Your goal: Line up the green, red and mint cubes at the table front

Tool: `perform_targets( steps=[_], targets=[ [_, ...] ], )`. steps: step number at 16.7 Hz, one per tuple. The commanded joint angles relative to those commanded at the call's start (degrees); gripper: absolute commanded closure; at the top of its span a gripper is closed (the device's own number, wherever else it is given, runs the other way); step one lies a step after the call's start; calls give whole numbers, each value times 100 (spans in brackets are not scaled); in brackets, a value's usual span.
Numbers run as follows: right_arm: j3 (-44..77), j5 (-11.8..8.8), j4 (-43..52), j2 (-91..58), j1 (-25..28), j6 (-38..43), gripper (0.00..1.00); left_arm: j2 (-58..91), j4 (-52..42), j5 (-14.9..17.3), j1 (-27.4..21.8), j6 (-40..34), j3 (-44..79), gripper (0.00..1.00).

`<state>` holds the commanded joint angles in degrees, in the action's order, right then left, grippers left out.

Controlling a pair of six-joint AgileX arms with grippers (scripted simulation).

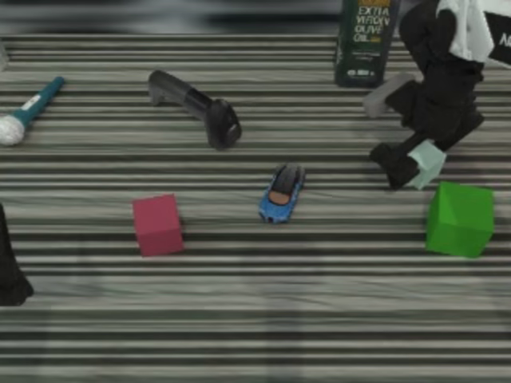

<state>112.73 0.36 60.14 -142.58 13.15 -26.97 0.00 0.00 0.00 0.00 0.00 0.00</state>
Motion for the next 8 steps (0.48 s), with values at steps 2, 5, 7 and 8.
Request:
perform_targets(
  steps=[2,5,7,8],
  targets=[
    [0,0,0,0,0,0,8,0,0,0,0,0,0,0],
    [0,0,0,0,0,0,30,0,0,0,0,0,0,0],
    [0,0,0,0,0,0,45,0,0,0,0,0,0,0],
    [0,0,0,0,0,0,53,0,0,0,0,0,0,0]
  ],
)
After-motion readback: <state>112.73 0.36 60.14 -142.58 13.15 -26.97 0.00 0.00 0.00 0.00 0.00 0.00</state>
